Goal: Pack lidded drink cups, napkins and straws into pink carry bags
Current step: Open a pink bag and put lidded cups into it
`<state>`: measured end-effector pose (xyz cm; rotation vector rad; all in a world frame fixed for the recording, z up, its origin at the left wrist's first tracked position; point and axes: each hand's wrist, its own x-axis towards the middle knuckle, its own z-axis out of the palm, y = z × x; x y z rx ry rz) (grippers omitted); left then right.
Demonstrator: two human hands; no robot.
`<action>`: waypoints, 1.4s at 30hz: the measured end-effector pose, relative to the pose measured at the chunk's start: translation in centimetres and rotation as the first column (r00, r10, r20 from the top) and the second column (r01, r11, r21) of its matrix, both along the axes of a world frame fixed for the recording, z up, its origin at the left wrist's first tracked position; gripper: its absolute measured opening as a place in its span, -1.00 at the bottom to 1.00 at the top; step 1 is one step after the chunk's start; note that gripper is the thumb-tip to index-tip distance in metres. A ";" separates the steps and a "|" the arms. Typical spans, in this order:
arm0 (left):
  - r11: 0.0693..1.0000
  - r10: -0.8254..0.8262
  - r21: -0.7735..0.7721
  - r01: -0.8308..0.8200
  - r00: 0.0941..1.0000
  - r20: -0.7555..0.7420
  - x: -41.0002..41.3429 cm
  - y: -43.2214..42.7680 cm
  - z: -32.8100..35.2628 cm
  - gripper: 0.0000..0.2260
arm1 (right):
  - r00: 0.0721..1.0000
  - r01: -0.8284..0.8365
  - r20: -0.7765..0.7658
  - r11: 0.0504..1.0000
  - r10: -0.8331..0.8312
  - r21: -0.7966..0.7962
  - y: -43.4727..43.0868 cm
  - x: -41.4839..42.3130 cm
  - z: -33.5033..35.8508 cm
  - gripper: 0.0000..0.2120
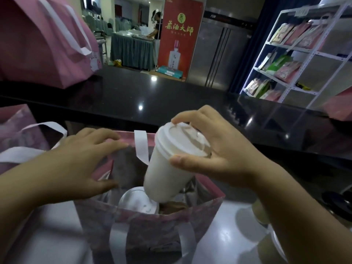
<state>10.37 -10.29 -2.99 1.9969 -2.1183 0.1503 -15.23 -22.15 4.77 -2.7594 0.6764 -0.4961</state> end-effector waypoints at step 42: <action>0.992 0.029 -0.118 -0.043 0.993 -0.112 -2.4 0.6 1.1 -0.55 | 0.731 -0.173 -0.679 0.982 0.073 -0.081 0.3 3.3 -6.8 -0.52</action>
